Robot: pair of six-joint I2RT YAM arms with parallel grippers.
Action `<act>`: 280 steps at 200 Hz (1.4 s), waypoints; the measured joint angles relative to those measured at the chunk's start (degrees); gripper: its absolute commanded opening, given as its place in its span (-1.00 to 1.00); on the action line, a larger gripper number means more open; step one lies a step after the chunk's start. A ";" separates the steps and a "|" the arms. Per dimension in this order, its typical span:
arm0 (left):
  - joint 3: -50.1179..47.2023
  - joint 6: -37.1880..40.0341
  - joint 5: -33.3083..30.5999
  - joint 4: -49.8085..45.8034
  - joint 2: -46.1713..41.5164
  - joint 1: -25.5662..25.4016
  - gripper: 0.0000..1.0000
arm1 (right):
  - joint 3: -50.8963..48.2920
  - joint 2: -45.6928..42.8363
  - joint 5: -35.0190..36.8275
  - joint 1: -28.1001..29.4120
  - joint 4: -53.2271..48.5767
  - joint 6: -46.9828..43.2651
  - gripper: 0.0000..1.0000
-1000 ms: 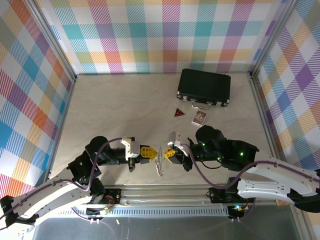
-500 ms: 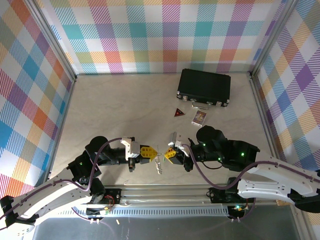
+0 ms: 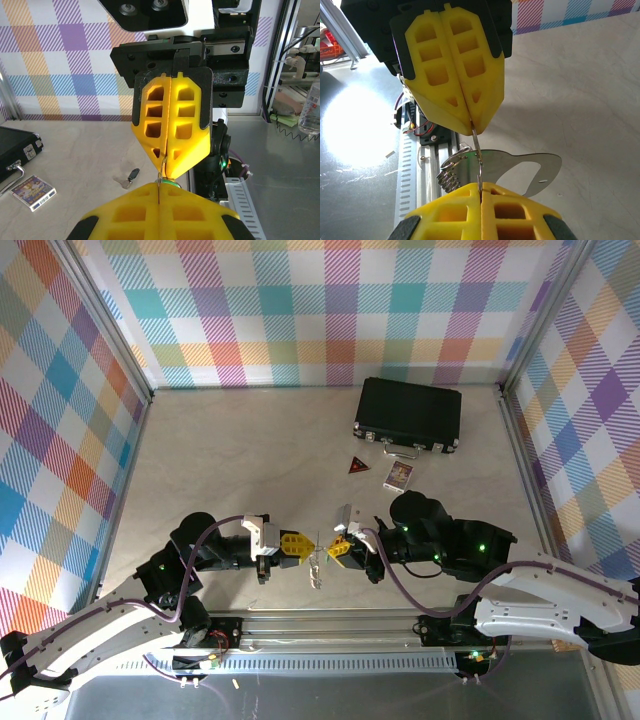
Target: Put the keys on the keyring
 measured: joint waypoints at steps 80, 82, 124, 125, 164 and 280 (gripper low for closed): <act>0.00 0.00 0.02 -0.02 -0.15 0.00 -1.00 | 0.00 0.66 -0.35 -0.11 0.11 0.00 -1.00; 0.00 0.00 0.02 -0.02 -0.15 0.00 -1.00 | 0.00 0.68 -0.39 -0.11 0.11 0.00 -1.00; 0.00 0.00 0.02 -0.02 -0.15 0.00 -1.00 | 0.00 0.74 -0.61 -0.11 0.11 0.00 -1.00; 0.00 0.00 0.02 -0.02 -0.15 0.00 -1.00 | 0.00 0.74 -0.61 -0.11 0.11 0.00 -1.00; 0.00 0.00 0.04 -0.02 -0.15 0.00 -1.00 | 0.00 0.74 -0.68 -0.11 0.11 0.00 -1.00; 0.00 0.00 0.46 0.00 -0.15 0.00 -1.00 | 0.09 1.36 -2.60 -0.87 0.04 0.02 -1.00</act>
